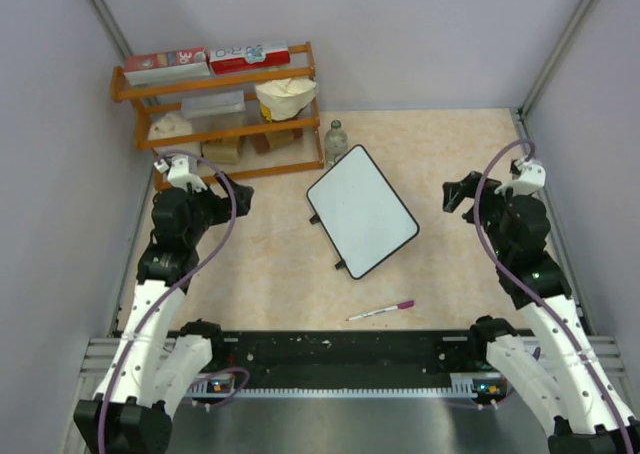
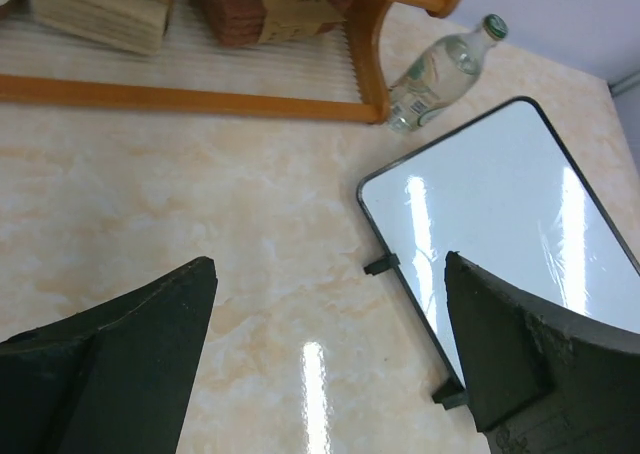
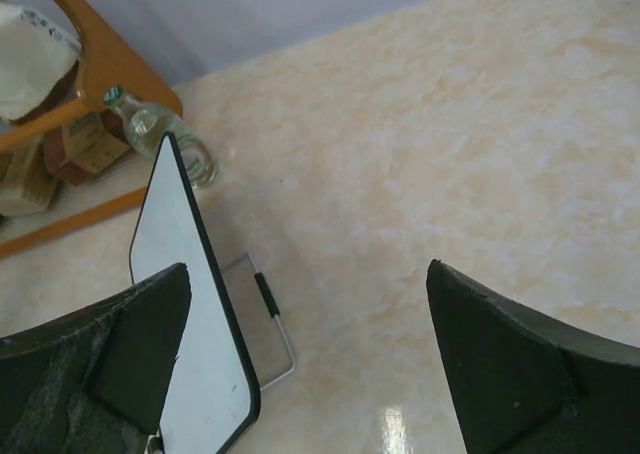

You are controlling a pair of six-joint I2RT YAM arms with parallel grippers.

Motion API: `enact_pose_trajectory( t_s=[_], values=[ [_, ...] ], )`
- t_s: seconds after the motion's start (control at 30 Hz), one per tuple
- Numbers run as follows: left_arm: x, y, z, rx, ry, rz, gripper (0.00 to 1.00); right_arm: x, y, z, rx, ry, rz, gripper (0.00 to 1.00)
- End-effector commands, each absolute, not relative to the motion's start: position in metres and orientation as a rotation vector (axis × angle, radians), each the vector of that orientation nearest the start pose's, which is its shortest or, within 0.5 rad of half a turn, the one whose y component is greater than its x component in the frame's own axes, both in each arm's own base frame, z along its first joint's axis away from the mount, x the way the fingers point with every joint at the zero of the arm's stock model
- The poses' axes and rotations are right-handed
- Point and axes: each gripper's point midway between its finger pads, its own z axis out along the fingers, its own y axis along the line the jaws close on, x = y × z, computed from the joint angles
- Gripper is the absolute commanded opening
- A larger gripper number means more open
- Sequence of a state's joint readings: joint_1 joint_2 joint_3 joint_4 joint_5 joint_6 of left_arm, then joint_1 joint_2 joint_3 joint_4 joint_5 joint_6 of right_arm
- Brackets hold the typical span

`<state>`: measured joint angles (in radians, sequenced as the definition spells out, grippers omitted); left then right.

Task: Write a sentence on the whiteboard
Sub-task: Pick up the whiteboard marker at the center of the board.

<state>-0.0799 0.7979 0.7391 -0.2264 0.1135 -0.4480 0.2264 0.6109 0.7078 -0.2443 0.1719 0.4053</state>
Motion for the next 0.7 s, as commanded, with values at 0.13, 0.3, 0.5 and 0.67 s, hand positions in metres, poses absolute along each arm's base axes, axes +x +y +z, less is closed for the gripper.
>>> enact_pose_trajectory(
  t_s=[0.13,0.3,0.5,0.67],
  values=[
    [0.287,-0.111,0.243,0.060,1.908,-0.664,0.99,0.264,0.056,0.257,0.235,1.803,0.336,0.99],
    [0.270,-0.140,0.235,0.237,1.959,-0.631,0.99,0.268,0.068,0.245,0.201,1.854,0.393,0.99],
    [0.230,-0.210,0.239,0.473,1.937,-0.748,0.98,0.276,0.070,0.223,0.273,1.932,0.481,0.99],
    [0.191,-0.266,0.230,0.689,1.918,-0.808,0.97,0.277,0.067,0.207,0.365,1.977,0.572,0.99]
  ],
)
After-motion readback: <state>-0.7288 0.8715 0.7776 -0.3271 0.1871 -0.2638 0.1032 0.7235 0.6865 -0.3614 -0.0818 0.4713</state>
